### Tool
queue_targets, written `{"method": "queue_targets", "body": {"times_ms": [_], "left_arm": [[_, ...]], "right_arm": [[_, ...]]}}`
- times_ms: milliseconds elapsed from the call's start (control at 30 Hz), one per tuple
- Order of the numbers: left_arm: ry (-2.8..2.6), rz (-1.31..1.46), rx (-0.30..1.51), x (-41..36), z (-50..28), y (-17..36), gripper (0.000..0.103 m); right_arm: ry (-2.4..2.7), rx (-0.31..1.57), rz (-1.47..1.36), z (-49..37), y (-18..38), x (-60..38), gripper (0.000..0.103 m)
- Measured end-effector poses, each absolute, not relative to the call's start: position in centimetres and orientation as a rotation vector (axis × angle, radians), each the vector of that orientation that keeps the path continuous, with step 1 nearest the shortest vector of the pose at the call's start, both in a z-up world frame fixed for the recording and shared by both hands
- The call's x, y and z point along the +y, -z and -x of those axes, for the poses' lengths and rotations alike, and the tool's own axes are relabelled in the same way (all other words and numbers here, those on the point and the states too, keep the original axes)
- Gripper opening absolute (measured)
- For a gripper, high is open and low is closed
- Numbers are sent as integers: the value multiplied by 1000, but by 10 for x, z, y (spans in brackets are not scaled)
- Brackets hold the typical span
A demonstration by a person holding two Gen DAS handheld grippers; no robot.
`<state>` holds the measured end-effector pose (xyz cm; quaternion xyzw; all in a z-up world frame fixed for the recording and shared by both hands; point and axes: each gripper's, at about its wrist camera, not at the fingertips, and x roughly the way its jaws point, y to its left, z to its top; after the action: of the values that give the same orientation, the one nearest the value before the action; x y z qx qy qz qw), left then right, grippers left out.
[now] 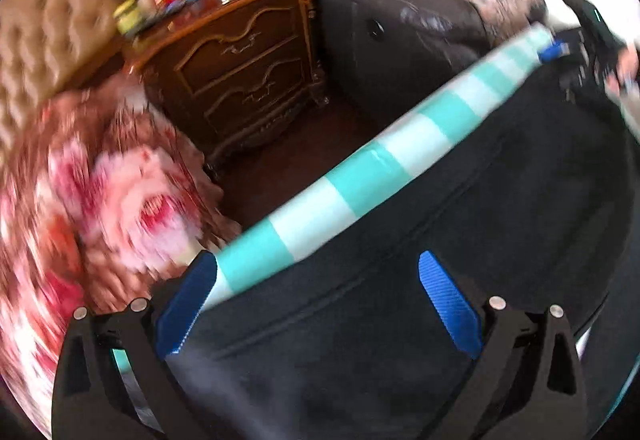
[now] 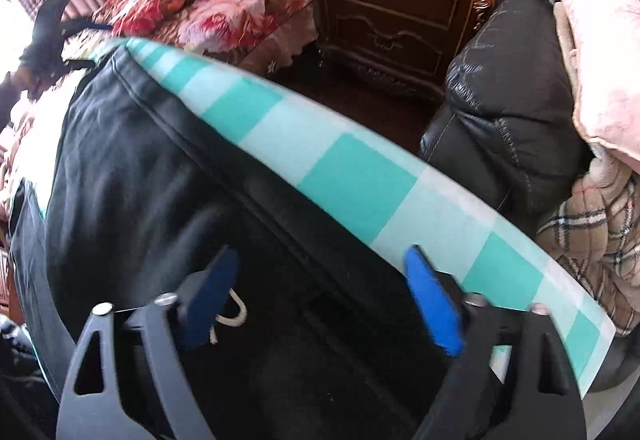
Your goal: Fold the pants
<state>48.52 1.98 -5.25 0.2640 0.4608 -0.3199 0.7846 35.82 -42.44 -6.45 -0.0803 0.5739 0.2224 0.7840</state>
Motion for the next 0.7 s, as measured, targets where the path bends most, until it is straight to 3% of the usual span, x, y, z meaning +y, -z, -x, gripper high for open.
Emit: {"method": "queue_targets", "body": {"times_ms": [100,233,400,467,533,633,667,700], "left_arm": [[738,-624,1044,18,-493,68,98],[793,-616,1133,18,-504,90,77],[852,-519,1181,27,-512,103,68],[868,-495,1186,29,-511,103,57],[880,-475,1191,32,-508,102,49],[886,-453,1181,36,-501,101,28],[879,-464,1171,35,-498,99,23],[872,-474,1162,34,-494,98,21]], "right_arm": [[-504,1232,145,-361,66,-430,79],[-536,1231,149,-364,64,-429,76],[-542,1217,144,-368,63,-427,65],[-541,1212,155,-366,64,-426,65],[-553,1208,156,-365,63,-425,55],[-568,1203,162,-362,61,-423,40],[-572,1194,172,-359,59,-422,32],[-571,1185,181,-357,57,-422,17]]}}
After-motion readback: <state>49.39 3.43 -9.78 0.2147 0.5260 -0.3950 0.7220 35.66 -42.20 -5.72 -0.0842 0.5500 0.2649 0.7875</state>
